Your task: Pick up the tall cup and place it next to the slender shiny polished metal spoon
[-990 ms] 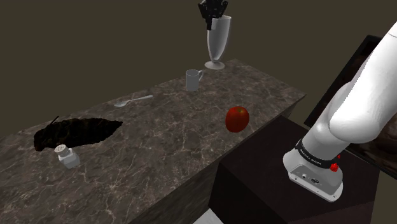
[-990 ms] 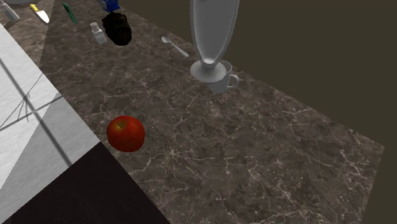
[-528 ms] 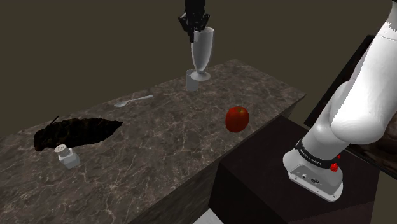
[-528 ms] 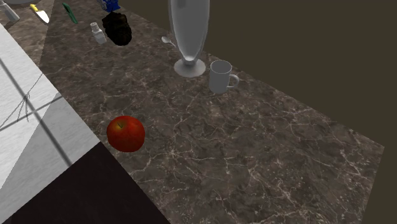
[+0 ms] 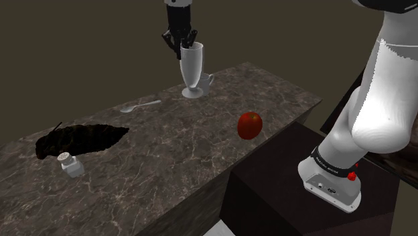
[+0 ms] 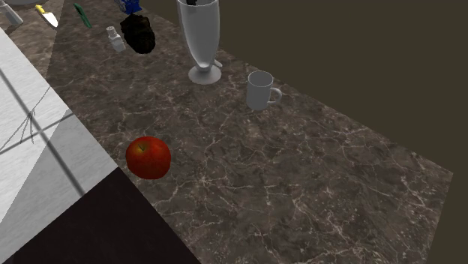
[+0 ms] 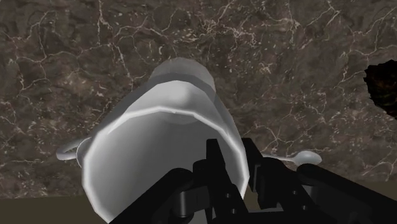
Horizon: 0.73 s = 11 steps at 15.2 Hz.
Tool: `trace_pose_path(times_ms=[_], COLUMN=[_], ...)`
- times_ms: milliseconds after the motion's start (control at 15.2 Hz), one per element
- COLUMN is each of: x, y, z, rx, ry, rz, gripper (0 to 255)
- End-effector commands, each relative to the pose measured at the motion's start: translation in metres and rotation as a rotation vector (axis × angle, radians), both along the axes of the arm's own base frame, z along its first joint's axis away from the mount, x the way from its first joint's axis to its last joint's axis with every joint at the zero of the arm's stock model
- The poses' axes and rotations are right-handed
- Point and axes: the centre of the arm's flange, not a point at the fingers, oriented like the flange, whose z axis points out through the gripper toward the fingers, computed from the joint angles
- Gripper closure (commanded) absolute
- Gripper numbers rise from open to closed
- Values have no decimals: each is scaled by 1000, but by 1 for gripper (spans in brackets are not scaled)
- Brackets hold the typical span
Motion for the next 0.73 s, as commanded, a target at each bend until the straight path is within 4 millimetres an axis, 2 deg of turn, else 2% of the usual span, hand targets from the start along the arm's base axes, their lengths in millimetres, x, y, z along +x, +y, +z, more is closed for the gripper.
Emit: trace_pose_path(times_ms=[0,132,660], x=[5,11,11], y=[23,51,51], z=[-10,-23,-65], rx=[0,0,0], ry=[-1,-1,-1], rz=[-1,-1,-1], gripper=[255,255,255])
